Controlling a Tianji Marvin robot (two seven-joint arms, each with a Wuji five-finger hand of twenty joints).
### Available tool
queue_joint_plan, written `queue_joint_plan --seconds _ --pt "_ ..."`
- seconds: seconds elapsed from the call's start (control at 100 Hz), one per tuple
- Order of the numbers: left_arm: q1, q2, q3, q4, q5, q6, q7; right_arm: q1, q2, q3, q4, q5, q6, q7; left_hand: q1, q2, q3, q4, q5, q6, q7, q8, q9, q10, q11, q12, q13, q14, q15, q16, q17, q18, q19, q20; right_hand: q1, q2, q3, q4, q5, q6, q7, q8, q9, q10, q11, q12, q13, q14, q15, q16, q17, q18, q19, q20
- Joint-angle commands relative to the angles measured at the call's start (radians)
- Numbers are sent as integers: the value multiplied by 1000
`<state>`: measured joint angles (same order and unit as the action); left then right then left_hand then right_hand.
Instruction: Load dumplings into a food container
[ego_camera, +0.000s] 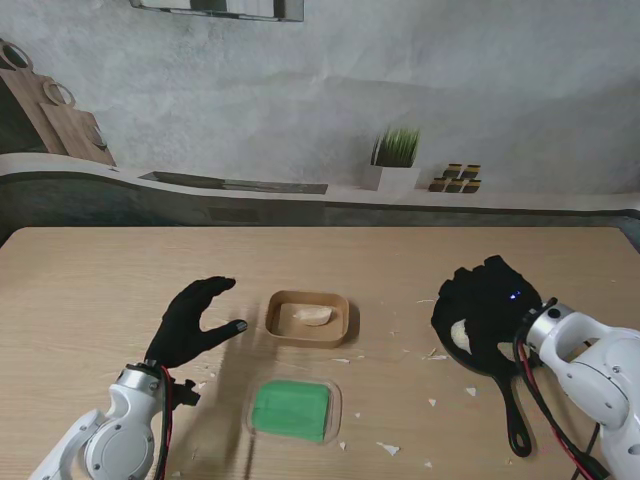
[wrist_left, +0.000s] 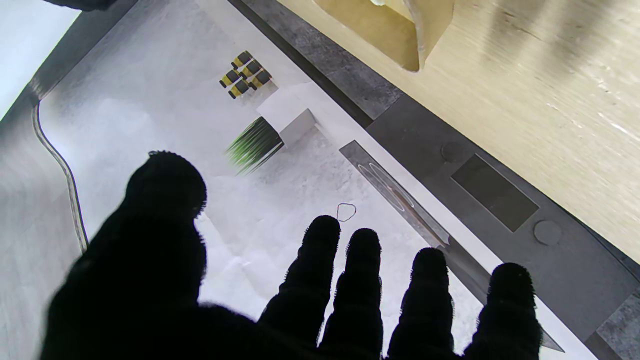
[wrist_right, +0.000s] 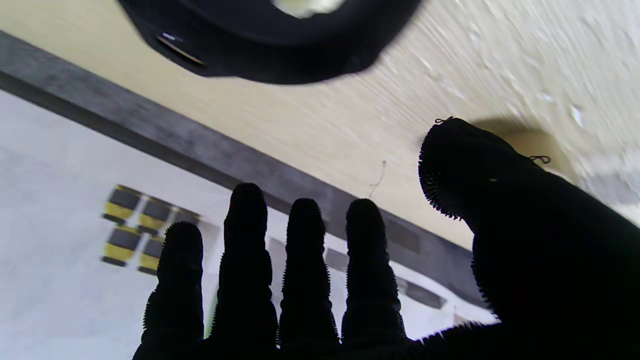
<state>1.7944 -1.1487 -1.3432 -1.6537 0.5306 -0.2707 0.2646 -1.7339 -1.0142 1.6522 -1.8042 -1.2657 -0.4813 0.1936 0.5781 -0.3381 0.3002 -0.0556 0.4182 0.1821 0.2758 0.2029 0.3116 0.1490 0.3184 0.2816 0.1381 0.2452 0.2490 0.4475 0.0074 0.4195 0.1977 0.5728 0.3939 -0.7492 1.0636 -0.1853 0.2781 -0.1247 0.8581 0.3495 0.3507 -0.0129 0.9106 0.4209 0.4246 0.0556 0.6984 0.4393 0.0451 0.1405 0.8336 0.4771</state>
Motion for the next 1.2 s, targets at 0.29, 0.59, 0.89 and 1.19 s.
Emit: queue_joint_plan --seconds 0.29,0.59,0.89,1.19 --pt "-12 -1 19 10 6 10 -21 -43 33 100 144 -127 -36 -71 21 24 -11 29 0 1 -11 11 -3 20 3 9 18 -20 5 11 -22 -33 -52 6 13 -47 41 34 -14 -38 -15 41 -4 -44 -11 1 -2 -54 -30 -18 -2 -13 -75 24" --pt "-20 1 29 20 9 14 -25 -26 50 76 241 -203 -17 -157 20 23 -10 29 -2 0 -12 11 -4 20 3 9 18 -19 5 12 -21 -30 -53 3 -5 -64 47 23 -10 -53 -6 59 8 -59 12 11 11 -70 -12 -9 10 -16 -87 36" --pt "-22 1 34 21 9 20 -29 -4 55 31 288 -224 33 -186 21 21 -8 29 -2 1 -12 11 -4 19 3 9 19 -20 4 12 -21 -31 -53 1 7 -58 70 19 3 -54 6 73 33 -69 33 20 25 -73 -2 -4 24 -18 -81 49" --pt "-22 2 35 19 10 25 -31 12 58 -4 325 -233 67 -179 19 22 -8 29 0 3 -12 11 -3 20 3 9 18 -19 4 12 -23 -31 -54 0 7 -63 73 17 7 -50 10 78 40 -76 38 23 34 -76 2 -2 24 -19 -73 52"
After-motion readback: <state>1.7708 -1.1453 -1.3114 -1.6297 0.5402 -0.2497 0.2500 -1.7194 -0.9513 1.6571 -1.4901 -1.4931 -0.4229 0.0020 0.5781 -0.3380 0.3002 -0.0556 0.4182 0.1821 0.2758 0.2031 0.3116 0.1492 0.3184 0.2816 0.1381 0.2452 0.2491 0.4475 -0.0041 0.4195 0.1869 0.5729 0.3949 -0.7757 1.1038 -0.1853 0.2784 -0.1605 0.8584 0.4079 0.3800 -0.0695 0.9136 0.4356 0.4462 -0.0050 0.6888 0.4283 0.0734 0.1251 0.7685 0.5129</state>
